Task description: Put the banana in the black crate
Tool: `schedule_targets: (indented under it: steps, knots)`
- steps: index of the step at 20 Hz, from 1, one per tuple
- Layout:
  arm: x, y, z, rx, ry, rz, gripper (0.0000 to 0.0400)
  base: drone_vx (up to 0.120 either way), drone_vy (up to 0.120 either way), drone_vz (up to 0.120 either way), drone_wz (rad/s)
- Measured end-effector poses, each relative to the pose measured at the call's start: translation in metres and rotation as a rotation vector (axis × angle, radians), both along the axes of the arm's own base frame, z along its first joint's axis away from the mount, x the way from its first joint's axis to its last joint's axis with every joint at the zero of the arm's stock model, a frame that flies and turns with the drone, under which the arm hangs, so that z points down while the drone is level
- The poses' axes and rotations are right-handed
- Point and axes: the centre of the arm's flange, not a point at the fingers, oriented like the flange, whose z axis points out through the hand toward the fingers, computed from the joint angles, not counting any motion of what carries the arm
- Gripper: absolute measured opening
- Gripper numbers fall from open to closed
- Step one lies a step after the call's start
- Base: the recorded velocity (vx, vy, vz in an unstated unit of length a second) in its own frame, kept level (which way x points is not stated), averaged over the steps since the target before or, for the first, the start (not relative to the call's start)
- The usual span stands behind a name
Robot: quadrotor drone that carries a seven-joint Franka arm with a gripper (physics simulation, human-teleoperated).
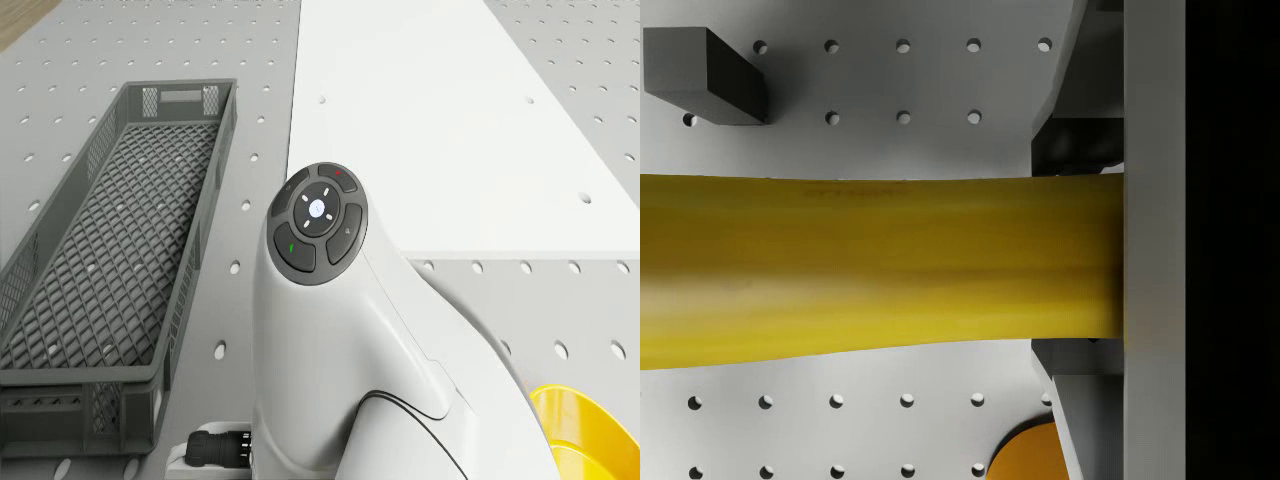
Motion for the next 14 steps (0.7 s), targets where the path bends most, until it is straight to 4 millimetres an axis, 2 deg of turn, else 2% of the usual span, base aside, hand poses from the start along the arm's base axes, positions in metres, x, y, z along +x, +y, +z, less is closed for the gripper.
schedule_targets:
  steps: [2, 6, 14]
  knots:
    - [0.0, 0.0, -0.0001, 0.0, 0.0, 0.0, 0.0193, 0.12, 0.12, 0.0, 0.0]
    - [0.0, 0.0, -0.0003, 0.0, 0.0, 0.0, 0.0193, 0.12, 0.12, 0.11, 0.0]
    - [0.0, 0.0, -0.0004, 0.0, 0.0, 0.0, 0.0193, 0.12, 0.12, 0.0, 0.0]
